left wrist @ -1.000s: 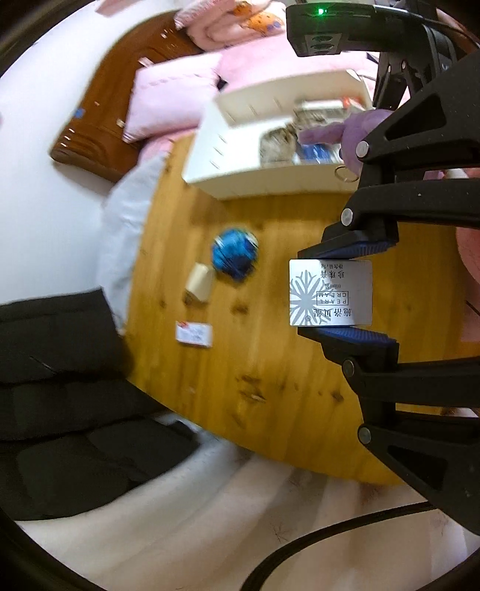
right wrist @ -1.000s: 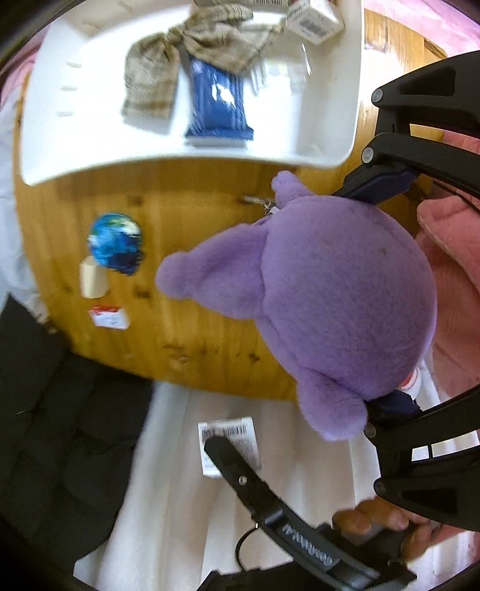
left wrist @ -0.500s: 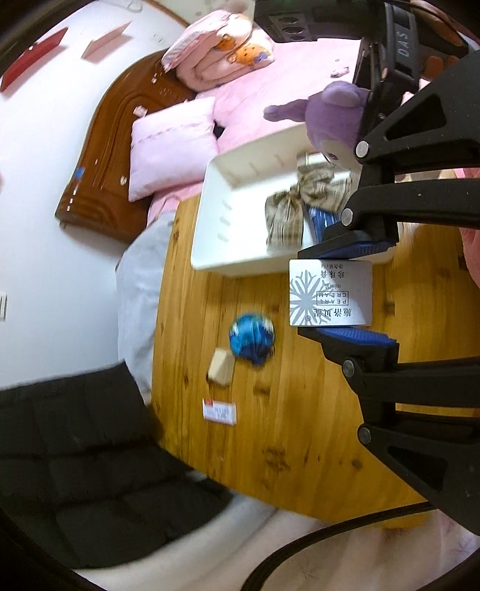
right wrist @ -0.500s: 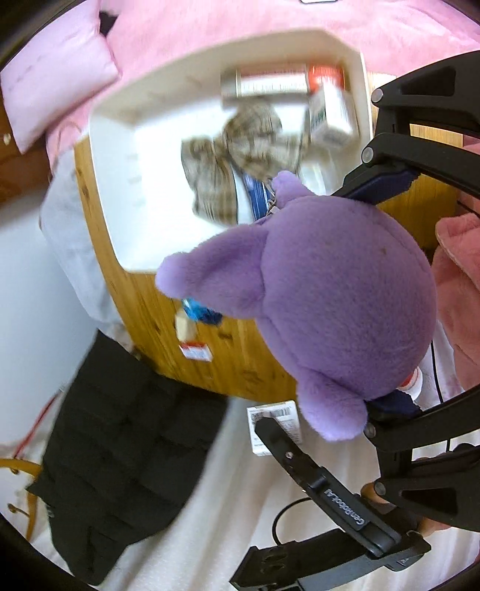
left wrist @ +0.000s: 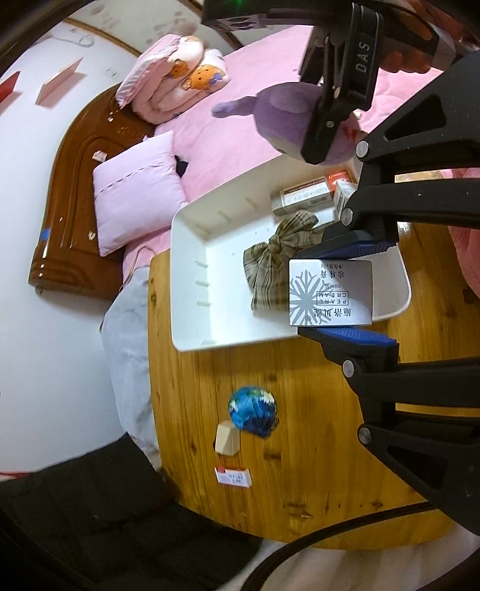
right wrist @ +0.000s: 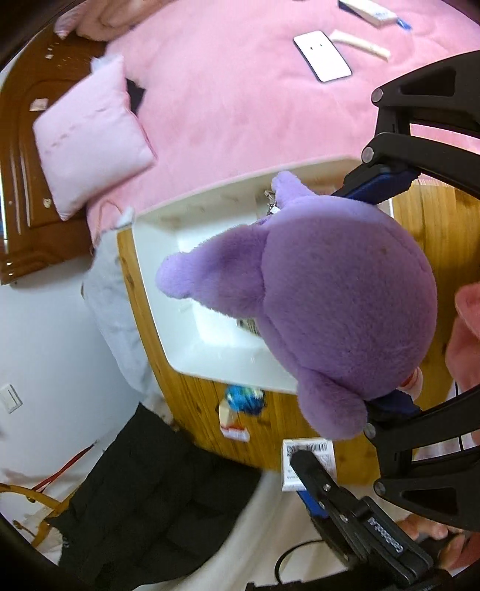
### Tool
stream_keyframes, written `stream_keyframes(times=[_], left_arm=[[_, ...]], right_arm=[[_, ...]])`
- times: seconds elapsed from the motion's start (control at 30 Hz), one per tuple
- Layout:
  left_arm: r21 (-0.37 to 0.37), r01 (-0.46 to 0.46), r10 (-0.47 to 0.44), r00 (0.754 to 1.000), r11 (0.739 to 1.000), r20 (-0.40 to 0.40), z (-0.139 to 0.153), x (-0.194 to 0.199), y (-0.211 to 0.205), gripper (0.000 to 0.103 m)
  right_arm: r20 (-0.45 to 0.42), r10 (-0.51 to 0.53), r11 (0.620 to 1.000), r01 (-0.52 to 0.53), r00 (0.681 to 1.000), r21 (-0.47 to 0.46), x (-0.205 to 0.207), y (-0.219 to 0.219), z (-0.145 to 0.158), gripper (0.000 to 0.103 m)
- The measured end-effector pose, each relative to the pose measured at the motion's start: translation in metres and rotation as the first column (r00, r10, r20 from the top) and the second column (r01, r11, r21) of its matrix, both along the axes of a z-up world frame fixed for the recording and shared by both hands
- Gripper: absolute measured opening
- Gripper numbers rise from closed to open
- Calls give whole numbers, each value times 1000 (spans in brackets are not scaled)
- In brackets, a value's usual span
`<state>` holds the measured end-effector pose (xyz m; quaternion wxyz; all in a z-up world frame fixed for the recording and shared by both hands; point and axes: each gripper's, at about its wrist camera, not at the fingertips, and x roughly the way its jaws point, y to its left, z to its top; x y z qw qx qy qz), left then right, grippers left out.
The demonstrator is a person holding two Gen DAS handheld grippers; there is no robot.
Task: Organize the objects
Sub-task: 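Carry the plush and snowflake box over the white tray and release both inside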
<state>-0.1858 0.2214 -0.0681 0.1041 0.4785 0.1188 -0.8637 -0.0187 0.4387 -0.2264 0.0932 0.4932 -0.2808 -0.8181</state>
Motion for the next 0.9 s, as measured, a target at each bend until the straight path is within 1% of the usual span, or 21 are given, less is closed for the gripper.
stream_keyframes(times=[0.17,0.23,0.4,0.53,0.6,0.67,0.77,0.87,0.9], left_arm=[[11,31,-31,999,999,22,-7,-8,13,35],[5,44,-44,999,999,26,-8,-10,17,36],[-8,69,-68,996,998,50,-12,-15,26,36],[-2,68,-67,994,998,88,-15,-19,26,36],[1,60,-60,994,998,94,-15,-19,25,36],[0,54,-54,993,999,102,-16,-20,24,39],[-4,55,-54,992,998,111,-16,-21,23,40],[-15,55,-53,991,998,124,-16,-22,22,45],[-14,53,-51,991,998,125,-16,-22,21,48]], right_arm=[[-3,-19,993,19,1000,114,-2,4,-9,82],[-7,-17,990,18,1000,143,-3,7,-11,83],[-6,-10,982,11,1000,190,-4,14,-14,83],[-1,-6,972,6,1000,233,-10,17,-16,83],[1,-1,968,1,1000,252,-12,18,-17,84],[3,11,962,-11,1000,273,-16,17,-18,84],[1,33,958,-32,999,285,-19,15,-18,85],[-4,52,951,-49,999,306,-21,12,-18,85],[-6,58,947,-53,998,316,-22,10,-17,85]])
